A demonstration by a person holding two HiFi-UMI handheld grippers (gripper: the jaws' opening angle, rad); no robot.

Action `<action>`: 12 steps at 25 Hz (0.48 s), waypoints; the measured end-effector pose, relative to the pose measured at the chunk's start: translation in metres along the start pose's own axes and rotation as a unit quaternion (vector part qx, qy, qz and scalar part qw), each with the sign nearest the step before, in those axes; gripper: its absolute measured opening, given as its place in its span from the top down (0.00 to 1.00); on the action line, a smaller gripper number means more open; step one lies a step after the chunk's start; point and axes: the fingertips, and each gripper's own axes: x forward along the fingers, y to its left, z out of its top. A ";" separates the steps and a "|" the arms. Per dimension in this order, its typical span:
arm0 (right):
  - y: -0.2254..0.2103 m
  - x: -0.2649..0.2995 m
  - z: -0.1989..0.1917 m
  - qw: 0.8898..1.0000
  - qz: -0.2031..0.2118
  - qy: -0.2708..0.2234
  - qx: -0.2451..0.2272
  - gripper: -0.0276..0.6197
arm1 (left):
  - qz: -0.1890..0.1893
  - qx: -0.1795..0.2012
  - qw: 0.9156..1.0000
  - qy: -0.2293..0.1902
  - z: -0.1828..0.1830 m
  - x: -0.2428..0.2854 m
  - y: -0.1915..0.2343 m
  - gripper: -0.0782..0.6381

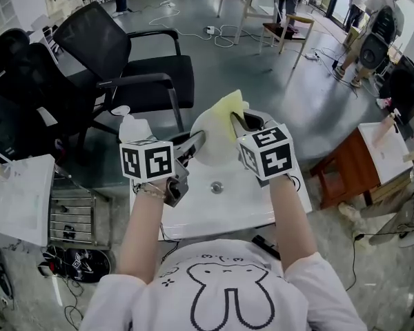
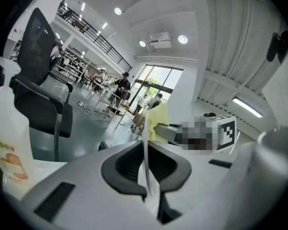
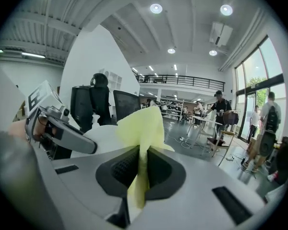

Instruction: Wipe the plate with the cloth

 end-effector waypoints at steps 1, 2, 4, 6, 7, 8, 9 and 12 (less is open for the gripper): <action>-0.005 -0.001 -0.002 1.000 -0.007 0.001 0.007 0.90 | -0.001 0.000 1.000 -0.001 0.001 -0.001 0.000 0.86; -0.010 -0.003 -0.004 1.000 -0.014 0.002 0.013 0.90 | -0.002 -0.001 1.000 -0.002 0.001 -0.002 0.000 0.86; -0.018 -0.005 -0.008 0.999 -0.023 0.004 0.025 0.90 | -0.003 -0.002 1.000 -0.003 0.000 -0.002 0.000 0.86; -0.021 -0.010 -0.010 0.999 -0.024 -0.001 0.037 0.90 | -0.002 -0.004 1.000 -0.004 -0.001 -0.002 0.001 0.86; -0.020 -0.013 -0.009 0.999 -0.024 -0.007 0.042 0.90 | -0.002 -0.006 1.000 -0.005 -0.002 -0.002 0.002 0.86; -0.019 -0.019 -0.006 0.998 -0.024 -0.017 0.048 0.90 | -0.002 -0.010 1.000 -0.008 -0.003 -0.003 0.003 0.86; -0.018 -0.025 -0.002 0.998 -0.022 -0.028 0.054 0.90 | -0.002 -0.012 1.000 -0.011 -0.003 -0.004 0.003 0.86; -0.011 -0.046 0.009 0.995 -0.015 -0.063 0.071 0.90 | 0.000 -0.017 1.000 -0.021 0.000 -0.006 0.004 0.86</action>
